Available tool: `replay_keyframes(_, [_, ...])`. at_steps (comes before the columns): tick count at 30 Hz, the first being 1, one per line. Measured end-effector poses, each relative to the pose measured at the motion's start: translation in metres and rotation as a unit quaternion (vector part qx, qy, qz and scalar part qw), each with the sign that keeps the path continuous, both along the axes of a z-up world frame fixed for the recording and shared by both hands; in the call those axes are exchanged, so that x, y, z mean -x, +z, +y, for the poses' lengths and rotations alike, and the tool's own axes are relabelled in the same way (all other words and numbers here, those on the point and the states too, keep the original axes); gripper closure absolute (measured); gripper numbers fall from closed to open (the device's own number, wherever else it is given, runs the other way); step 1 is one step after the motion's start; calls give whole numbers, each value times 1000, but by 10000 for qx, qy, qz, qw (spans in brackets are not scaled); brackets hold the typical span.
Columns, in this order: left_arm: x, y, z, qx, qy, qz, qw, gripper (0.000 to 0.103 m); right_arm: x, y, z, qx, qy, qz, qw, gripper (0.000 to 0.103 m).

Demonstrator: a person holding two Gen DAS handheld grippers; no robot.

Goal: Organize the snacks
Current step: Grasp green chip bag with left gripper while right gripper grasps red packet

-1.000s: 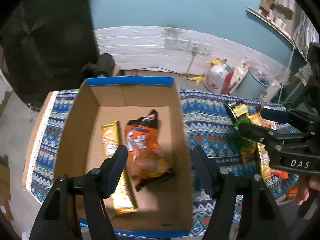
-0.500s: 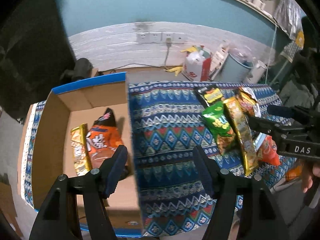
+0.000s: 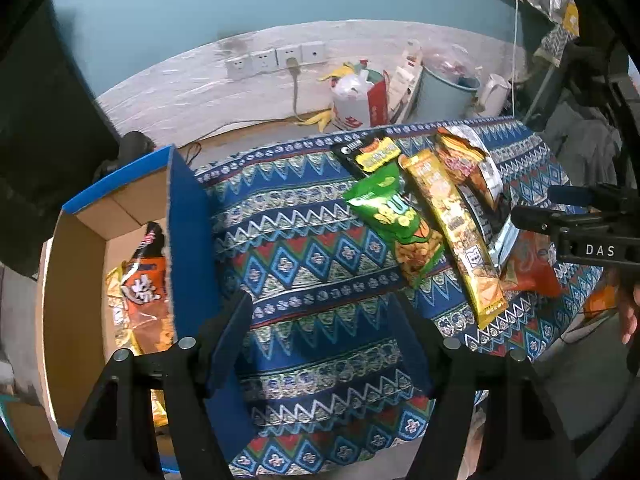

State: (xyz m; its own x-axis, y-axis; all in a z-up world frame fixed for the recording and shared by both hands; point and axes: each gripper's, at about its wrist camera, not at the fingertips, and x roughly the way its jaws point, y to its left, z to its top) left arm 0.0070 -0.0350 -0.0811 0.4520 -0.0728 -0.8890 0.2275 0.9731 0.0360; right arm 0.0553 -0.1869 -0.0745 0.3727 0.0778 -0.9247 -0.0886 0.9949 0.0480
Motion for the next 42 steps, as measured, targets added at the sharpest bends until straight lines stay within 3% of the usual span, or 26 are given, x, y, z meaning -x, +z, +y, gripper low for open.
replay_keyframes(13, [-13, -34, -37, -84, -179, 430, 9989, 31, 15, -59, -73, 242, -865, 744, 9932, 22])
replay_keyframes(21, [-36, -45, -53, 168, -41, 666, 9976, 31, 8, -98, -95, 174, -1178, 1218, 9854, 22])
replay_keyframes(30, [-67, -62, -60, 538, 330, 956, 9934, 30, 11, -103, -132, 479, -1442, 1192, 9812, 22])
replay_keyframes(34, [-81, -69, -62, 828, 589, 1073, 9890, 30, 10, -98, -146, -42, -1654, 993, 9812, 21])
replay_keyframes(42, [-106, -82, -73, 1128, 975, 1203, 9815, 25, 5, -128, -156, -246, -1699, 1228, 9775, 21])
